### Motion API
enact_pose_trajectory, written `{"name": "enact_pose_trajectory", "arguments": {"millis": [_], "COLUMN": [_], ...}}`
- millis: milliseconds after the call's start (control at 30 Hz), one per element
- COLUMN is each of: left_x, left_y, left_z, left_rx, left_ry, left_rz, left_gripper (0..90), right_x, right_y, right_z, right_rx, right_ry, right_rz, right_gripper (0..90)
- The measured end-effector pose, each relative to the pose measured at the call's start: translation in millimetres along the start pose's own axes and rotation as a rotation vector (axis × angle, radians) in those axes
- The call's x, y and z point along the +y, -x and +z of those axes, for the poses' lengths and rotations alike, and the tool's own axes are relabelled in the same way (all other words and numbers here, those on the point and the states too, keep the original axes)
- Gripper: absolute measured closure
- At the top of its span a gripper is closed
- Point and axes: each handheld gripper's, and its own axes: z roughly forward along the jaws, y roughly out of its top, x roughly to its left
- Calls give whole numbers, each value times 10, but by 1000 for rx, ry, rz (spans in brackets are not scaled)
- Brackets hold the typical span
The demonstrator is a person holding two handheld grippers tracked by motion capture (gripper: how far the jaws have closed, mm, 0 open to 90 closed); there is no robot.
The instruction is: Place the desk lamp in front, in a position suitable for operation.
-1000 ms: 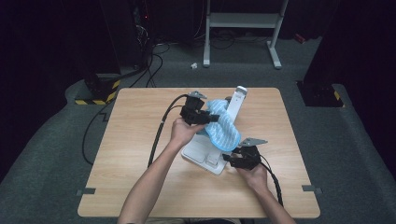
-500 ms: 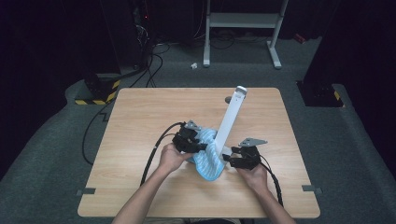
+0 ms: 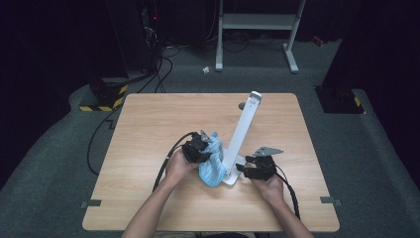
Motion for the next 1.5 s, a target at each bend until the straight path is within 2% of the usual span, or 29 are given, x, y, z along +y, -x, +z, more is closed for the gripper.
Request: {"name": "enact_pose_trajectory", "arguments": {"millis": [100, 133, 200, 267, 333, 467, 500, 567, 667, 767, 833, 900, 967, 1067, 1167, 1300, 1367, 1433, 1500], "left_x": [-54, -77, -126, -152, -157, -103, -78, -30, 1, -21, -43, -87, -141, -201, -215, -206, -192, -161, -110], "left_y": [-112, -145, -206, -197, -129, 53, 83, 112, 77, -16, -75, -146, -206, -253, -218, -96, -43, 20, 115], "left_z": [-14, -18, -36, -52, -83, -102, -85, -41, 31, 60, 53, 36, 19, 0, -26, -70, -74, -63, -34], "left_rx": [27, 25, -13, -39, -57, -105, -110, -92, -58, -47, -21, -7, -24, -50, -61, -90, -113, -161, -165], "left_ry": [-7, -1, 11, 23, 28, 38, 37, 29, 27, 36, 30, 27, 35, 46, 45, 39, 48, 69, 69], "left_rz": [-52, -80, -144, -166, -137, -51, -35, -22, -35, -93, -104, -136, -178, -216, -205, -152, -145, -132, -96], "left_gripper": [703, 703, 703, 706, 706, 704, 704, 699, 692, 692, 692, 692, 692, 693, 698, 700, 700, 700, 699], "right_x": [0, 0, 0, 0, 0, 1, 2, 2, 2, 2, 2, 2, 2, 2, 2, 2, 3, 3, 3], "right_y": [-1, -2, -1, -1, 1, 0, -1, -1, 1, 1, 2, 2, 2, 2, 3, 3, 3, 3, 3], "right_z": [0, 0, 0, 0, 0, 2, 2, 2, 2, 2, 3, 3, 3, 3, 3, 3, 4, 4, 4], "right_rx": [-1, -1, -1, 0, 0, -1, -2, -3, -1, -1, -1, 0, -1, 0, 1, -1, -1, -2, -2], "right_ry": [0, 0, 0, 0, 0, 0, 0, 0, 0, 0, 1, 1, 1, 1, 0, 0, 0, 0, -1], "right_rz": [-2, -1, 1, 0, 1, -1, -2, -2, -1, 0, -1, -1, -1, 0, 1, -1, -1, -1, -1], "right_gripper": [410, 409, 409, 409, 411, 411, 411, 411, 411, 411, 411, 411, 411, 411, 412, 415, 415, 415, 414]}}
